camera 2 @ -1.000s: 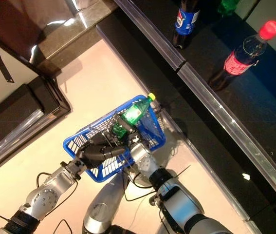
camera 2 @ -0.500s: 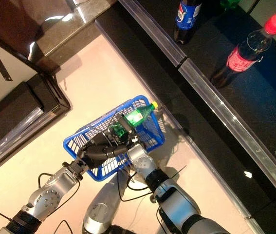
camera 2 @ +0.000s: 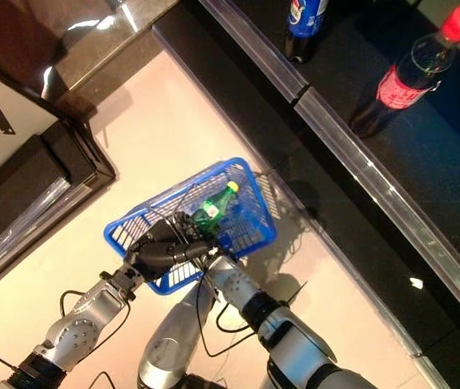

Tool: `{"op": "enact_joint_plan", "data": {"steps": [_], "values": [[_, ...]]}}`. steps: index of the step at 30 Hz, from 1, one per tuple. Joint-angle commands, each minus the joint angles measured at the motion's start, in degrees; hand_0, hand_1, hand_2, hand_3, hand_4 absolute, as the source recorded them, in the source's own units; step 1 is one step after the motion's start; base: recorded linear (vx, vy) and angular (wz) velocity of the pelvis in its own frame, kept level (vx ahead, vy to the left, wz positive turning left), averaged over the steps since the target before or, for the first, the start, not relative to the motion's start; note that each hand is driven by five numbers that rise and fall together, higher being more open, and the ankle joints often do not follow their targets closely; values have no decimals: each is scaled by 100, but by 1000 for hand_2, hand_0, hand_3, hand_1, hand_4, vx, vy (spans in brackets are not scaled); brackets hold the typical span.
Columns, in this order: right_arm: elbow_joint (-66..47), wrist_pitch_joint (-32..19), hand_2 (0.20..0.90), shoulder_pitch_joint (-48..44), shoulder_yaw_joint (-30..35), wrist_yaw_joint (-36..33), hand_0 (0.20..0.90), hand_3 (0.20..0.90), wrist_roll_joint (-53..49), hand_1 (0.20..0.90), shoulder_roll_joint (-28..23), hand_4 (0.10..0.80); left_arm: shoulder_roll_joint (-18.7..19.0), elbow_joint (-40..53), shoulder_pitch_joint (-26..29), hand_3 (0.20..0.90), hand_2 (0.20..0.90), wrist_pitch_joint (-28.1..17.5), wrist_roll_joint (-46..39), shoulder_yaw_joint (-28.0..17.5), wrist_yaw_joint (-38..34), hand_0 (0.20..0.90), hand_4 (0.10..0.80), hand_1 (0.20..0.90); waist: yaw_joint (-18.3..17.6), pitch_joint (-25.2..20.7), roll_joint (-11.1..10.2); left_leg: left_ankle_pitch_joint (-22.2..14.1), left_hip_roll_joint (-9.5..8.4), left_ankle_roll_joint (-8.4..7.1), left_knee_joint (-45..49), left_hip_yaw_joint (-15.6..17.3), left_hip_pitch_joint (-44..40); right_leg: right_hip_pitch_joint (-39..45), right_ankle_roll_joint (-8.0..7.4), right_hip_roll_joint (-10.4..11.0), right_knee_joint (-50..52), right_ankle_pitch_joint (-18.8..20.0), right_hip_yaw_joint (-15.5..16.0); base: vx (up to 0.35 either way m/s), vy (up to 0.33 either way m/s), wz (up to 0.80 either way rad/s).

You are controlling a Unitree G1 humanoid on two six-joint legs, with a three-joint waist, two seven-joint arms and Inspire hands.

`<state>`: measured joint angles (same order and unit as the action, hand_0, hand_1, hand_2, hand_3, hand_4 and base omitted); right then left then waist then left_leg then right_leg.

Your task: Pick up the drink and place into the basket.

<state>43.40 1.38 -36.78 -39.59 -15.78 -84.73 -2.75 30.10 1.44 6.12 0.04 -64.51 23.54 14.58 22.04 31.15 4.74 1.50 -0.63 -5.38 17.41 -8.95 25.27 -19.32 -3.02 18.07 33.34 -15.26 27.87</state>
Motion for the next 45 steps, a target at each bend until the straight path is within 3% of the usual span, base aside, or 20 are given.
{"op": "enact_joint_plan", "data": {"steps": [1,6,11,26,32,40,42,44,45], "values": [[-633,689,300,-242,-690,502,300,200,814,300,1232,100,-436,2184,460,200,300,-578,-337,445,796,300,100,300,-78,-136,314,183,-111,410,68,179,92,24,-75,-34,-404,1086,-442,0,0,0],[-335,863,300,-227,-801,615,300,200,1844,300,1132,100,-452,2201,525,200,300,-614,-321,469,733,300,100,300,-94,-136,298,205,-87,403,19,185,104,-32,-72,-67,-417,1083,-464,0,0,0],[-193,879,300,-160,-806,588,300,200,1530,300,1141,100,-449,2142,505,200,300,-700,-310,521,753,300,100,300,-103,-136,307,223,-85,400,24,178,111,-37,-58,-86,-408,1072,-470,0,0,0],[286,-383,300,-1091,219,387,300,200,284,300,1042,100,-450,1981,656,200,300,-599,-370,593,758,300,100,300,-17,-136,361,191,-128,419,74,159,68,-18,-48,-7,-288,1101,-427,2,1,0],[264,-625,300,-1386,526,136,300,200,4,300,947,100,-530,2042,717,200,300,-537,-323,591,568,300,100,300,-25,-136,374,161,-137,436,128,173,115,-70,-50,17,-230,1103,-446,8,16,1],[849,-318,300,-1908,991,85,300,200,85,300,785,100,-661,2029,884,200,300,-391,-295,550,324,300,100,300,27,-136,413,133,-181,465,190,172,178,-113,-36,74,-148,1076,-420,14,9,0],[982,-270,300,-1923,1044,153,300,200,77,300,763,100,-684,2029,863,200,300,-346,-295,551,291,300,100,300,36,-136,393,-36,-211,443,246,164,84,-51,-102,105,-44,915,-495,95,-6,3],[1113,-172,389,-2022,1120,257,389,304,41,389,722,204,-707,2037,902,200,300,-285,-306,530,242,300,100,300,58,-136,389,-50,-223,449,268,152,98,-55,-102,118,-23,906,-476,19,11,8],[1182,-101,498,-2070,1162,327,498,431,51,498,688,331,-705,2041,920,200,300,-282,-327,531,220,300,100,300,64,-136,393,-50,-229,454,272,144,108,-63,-101,121,-13,904,-472,10,5,11]]}}
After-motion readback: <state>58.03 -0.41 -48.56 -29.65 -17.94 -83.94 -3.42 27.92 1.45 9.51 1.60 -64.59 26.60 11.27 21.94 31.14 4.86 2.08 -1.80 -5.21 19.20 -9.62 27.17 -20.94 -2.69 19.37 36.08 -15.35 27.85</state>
